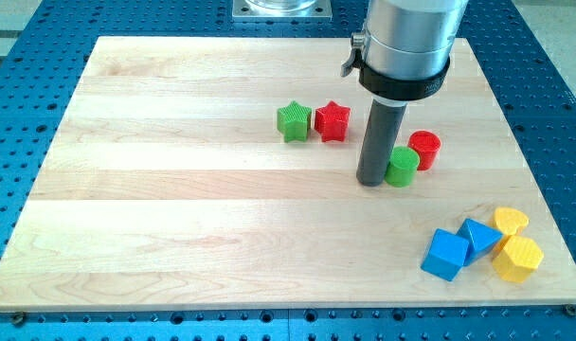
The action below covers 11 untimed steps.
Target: Move the cube to the left of the triangle
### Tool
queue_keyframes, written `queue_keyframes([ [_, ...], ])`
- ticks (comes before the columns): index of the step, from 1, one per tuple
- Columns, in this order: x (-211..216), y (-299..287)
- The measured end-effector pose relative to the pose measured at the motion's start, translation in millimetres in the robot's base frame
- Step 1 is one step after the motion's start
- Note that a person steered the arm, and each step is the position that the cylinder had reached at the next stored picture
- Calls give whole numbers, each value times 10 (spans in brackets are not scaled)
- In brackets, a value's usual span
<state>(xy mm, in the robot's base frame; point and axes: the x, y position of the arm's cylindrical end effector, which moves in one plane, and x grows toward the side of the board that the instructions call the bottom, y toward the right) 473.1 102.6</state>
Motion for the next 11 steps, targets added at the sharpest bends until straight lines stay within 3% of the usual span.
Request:
queue_keyframes([
  [6, 124, -103],
  [9, 1441, 92],
  [11, 1007, 315],
])
